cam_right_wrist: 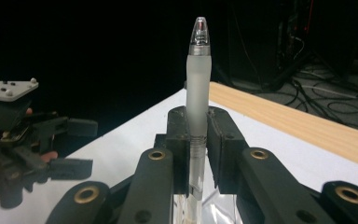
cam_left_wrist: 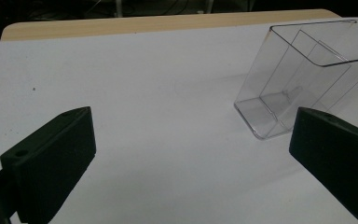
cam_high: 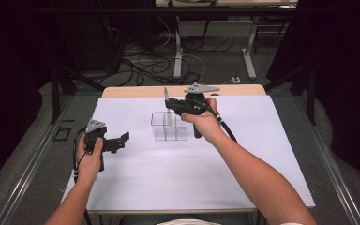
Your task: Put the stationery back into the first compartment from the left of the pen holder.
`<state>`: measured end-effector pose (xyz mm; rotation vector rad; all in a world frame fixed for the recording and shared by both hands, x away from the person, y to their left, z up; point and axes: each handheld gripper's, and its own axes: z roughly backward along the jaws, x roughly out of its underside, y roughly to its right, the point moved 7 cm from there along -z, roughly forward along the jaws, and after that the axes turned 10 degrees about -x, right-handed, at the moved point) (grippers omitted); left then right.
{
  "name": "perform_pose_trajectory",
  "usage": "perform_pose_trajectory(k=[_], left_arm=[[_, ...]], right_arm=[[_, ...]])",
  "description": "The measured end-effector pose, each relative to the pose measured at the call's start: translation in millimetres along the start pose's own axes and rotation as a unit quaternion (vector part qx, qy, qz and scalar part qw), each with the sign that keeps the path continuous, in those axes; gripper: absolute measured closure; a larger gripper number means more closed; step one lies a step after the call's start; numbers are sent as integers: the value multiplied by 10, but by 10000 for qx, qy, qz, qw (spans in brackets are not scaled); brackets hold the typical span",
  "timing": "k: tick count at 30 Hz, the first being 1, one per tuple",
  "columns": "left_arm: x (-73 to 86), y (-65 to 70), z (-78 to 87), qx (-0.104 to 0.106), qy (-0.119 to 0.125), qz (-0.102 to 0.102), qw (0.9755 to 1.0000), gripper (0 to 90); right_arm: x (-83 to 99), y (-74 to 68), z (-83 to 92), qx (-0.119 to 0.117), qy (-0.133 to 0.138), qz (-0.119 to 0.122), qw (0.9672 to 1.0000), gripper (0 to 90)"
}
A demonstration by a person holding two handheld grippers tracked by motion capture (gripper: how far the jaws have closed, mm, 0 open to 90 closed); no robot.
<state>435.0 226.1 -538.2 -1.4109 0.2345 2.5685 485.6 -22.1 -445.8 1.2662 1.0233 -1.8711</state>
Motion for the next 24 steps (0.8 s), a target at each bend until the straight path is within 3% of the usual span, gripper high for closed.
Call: perform_pose_trajectory(k=[24], left_arm=[[-2, 1, -4, 17, 1, 16, 10000, 1]], right_arm=[[59, 57, -357, 417, 653, -21, 9970, 798]])
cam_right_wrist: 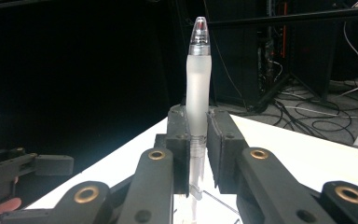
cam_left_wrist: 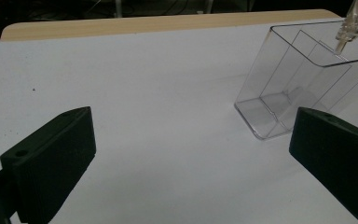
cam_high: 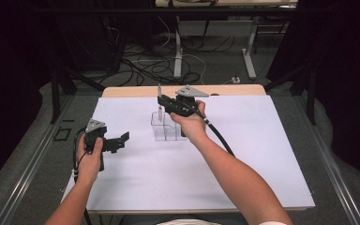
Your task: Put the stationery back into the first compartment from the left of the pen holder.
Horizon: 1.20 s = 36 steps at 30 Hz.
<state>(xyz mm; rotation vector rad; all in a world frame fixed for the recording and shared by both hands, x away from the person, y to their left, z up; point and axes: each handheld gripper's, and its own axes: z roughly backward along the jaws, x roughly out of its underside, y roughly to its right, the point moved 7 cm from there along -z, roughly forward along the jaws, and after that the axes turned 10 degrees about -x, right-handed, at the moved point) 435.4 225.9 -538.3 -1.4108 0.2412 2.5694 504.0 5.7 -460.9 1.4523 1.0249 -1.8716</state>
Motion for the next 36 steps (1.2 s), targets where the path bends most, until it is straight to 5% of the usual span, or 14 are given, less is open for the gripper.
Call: perform_pose_trajectory(k=[26, 36], left_arm=[[-5, 0, 0, 6, 13, -9, 10000, 1], [-6, 4, 3, 10, 8, -6, 10000, 1]], right_arm=[[294, 3, -127, 55, -471, -33, 9989, 790], [218, 24, 42, 74, -664, -106, 9977, 539]])
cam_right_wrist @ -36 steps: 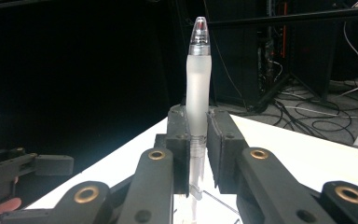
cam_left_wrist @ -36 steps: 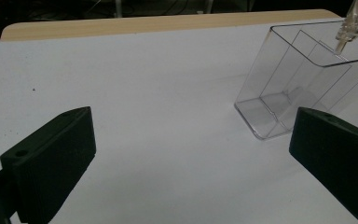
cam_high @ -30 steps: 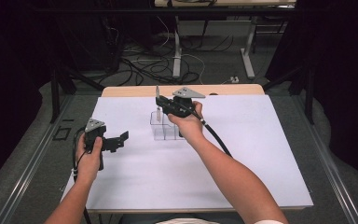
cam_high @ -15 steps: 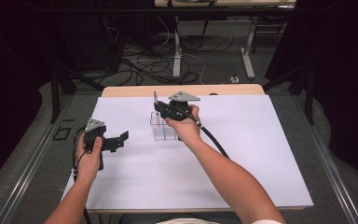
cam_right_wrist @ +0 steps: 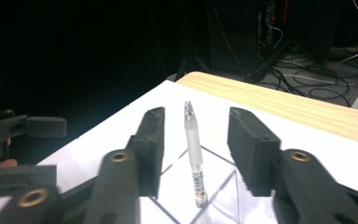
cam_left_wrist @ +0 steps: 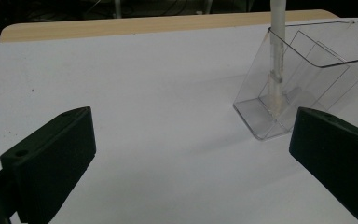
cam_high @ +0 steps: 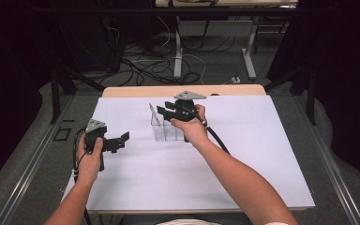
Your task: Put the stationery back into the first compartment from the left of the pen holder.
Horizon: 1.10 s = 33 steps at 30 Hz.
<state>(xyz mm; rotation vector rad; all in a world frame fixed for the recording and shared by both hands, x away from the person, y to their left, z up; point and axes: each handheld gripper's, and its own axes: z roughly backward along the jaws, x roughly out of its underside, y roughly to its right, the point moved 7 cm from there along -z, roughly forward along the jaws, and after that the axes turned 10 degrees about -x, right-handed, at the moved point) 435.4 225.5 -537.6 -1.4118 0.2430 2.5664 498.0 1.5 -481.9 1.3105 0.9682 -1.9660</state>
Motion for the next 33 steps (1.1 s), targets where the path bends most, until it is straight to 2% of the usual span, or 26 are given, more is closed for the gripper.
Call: perform_pose_trajectory(k=[1, 7, 8, 12, 16, 18, 21, 24, 27, 33], left_arm=[[0, 0, 0, -2, 1, 1, 10000, 1], [0, 2, 2, -3, -3, -5, 10000, 1], [1, 2, 2, -5, -4, 3, 10000, 1], [10, 3, 0, -6, -34, 1, 10000, 1], [9, 11, 1, -6, -29, -7, 10000, 1], [10, 9, 0, -6, -29, -9, 10000, 1], [13, 4, 0, -18, -27, -12, 10000, 1], [13, 3, 1, -17, -23, -18, 10000, 2], [12, 1, 1, -20, -19, -15, 10000, 1], [19, -6, 0, -33, -34, -6, 10000, 1]], right_arm=[[3, -6, 41, -7, -69, -56, 10000, 513], [50, -29, 269, -15, -382, 104, 9992, 459], [49, -33, 302, -16, -331, 161, 9993, 456], [75, -46, 478, 11, -414, 189, 9990, 429], [99, -16, 631, 54, -451, 337, 9984, 401], [120, 26, 711, 176, -450, 428, 9979, 380], [167, 90, 835, 329, -473, 353, 9977, 301], [210, 164, 933, 517, -478, 391, 9968, 219], [262, 228, 1037, 630, -584, 322, 9958, 154], [344, 378, 1237, 1010, -484, 242, 9934, 130]])
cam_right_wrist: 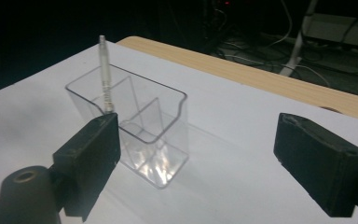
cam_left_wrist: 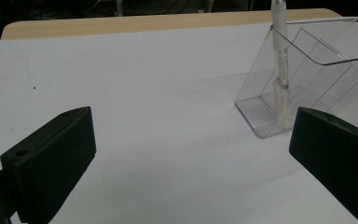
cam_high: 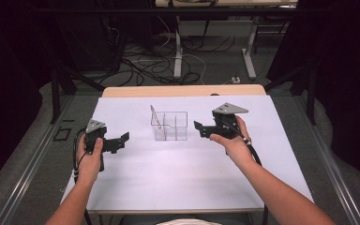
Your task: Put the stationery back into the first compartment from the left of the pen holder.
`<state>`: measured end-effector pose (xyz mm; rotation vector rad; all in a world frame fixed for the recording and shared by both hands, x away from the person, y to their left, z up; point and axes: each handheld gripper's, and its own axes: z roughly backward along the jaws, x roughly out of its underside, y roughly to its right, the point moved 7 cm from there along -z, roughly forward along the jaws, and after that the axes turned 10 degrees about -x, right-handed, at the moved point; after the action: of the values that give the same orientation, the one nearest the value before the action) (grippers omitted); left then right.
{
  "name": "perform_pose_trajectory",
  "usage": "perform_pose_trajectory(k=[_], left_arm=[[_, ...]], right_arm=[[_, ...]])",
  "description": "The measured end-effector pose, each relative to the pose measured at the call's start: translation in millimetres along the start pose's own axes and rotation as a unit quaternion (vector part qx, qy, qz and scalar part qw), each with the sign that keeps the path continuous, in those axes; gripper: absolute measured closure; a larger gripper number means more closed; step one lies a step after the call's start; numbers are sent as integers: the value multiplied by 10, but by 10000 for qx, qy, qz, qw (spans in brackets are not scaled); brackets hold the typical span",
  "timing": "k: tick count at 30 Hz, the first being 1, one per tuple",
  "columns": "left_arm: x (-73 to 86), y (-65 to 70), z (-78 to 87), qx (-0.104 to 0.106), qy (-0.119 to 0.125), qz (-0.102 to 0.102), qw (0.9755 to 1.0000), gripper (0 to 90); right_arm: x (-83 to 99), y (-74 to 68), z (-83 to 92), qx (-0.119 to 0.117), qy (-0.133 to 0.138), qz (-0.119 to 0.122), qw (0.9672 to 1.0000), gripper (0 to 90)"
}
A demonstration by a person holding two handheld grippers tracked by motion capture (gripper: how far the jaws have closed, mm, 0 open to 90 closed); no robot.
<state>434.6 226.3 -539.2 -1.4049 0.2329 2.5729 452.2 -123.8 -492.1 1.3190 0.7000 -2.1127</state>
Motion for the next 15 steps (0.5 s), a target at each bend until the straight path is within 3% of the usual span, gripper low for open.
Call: perform_pose_trajectory(k=[3, 6, 15], left_arm=[[2, 0, -1, -3, -3, -10, 10000, 1], [1, -3, -2, -11, 8, 4, 10000, 1], [2, -9, -3, -28, 9, 5, 10000, 1]], right_arm=[[81, 68, 54, 116, -8, -66, 9999, 0], [177, 146, 106, 266, -13, -95, 9996, 0], [601, 445, 308, 767, -197, -576, 9952, 0]])
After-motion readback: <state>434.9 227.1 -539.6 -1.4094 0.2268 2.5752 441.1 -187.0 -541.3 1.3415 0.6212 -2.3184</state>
